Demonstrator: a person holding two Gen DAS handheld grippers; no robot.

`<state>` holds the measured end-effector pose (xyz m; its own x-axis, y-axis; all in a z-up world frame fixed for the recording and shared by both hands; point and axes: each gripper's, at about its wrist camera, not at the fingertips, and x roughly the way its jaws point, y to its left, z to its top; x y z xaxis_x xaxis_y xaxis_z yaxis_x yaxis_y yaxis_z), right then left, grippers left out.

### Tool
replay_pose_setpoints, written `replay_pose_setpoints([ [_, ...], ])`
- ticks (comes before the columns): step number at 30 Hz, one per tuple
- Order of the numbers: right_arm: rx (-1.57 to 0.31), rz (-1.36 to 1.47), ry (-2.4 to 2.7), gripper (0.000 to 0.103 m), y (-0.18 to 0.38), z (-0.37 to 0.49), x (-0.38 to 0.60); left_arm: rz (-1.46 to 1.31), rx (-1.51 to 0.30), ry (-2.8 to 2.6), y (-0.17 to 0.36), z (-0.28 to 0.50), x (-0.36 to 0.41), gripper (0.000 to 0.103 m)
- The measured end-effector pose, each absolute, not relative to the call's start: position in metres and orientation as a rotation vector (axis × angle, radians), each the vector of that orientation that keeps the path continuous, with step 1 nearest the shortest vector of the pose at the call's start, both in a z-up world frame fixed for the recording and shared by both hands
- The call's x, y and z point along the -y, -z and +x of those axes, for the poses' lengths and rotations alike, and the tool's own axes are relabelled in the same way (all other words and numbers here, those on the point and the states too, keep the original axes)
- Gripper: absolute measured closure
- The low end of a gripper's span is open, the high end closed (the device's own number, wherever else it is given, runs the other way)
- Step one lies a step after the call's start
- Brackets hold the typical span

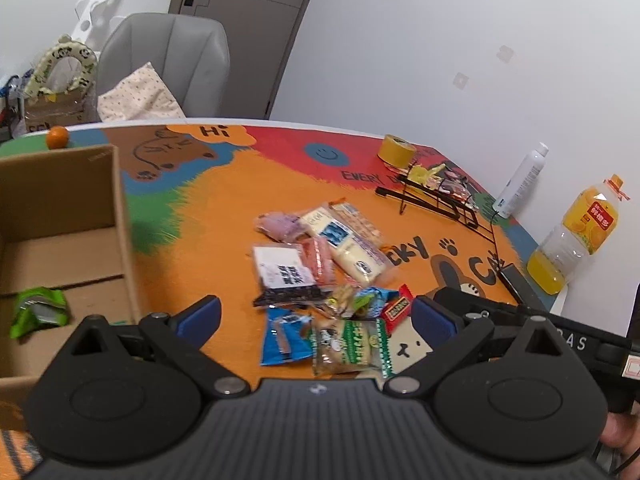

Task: Organize snacks
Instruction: 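Move both tools back over the snack pile toward blue and red packs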

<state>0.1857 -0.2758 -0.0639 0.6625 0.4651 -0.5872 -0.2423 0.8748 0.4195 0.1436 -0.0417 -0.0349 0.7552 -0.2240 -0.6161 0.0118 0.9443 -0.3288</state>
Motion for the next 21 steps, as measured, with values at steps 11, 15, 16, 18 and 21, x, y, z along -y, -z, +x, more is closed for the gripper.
replay_pose_setpoints([
  [11, -0.790, 0.380, -0.370, 0.030, 0.088, 0.198, 0.292, -0.278, -0.675, 0.097, 0.051, 0.156, 0.060, 0.007],
  [15, -0.801, 0.393, -0.360, 0.039, 0.096, 0.204, 0.294, -0.312, -0.681, 0.099, 0.055, 0.160, 0.062, 0.019],
  [16, -0.804, 0.398, -0.359, 0.042, 0.098, 0.205, 0.295, -0.311, -0.682, 0.094, 0.056, 0.161, 0.064, 0.020],
  [18, -0.813, 0.411, -0.354, 0.047, 0.102, 0.208, 0.296, -0.281, -0.667, 0.095, 0.057, 0.161, 0.071, 0.020],
  [21, -0.822, 0.428, -0.341, 0.052, 0.108, 0.215, 0.296, -0.300, -0.688, 0.087, 0.065, 0.170, 0.071, 0.023],
])
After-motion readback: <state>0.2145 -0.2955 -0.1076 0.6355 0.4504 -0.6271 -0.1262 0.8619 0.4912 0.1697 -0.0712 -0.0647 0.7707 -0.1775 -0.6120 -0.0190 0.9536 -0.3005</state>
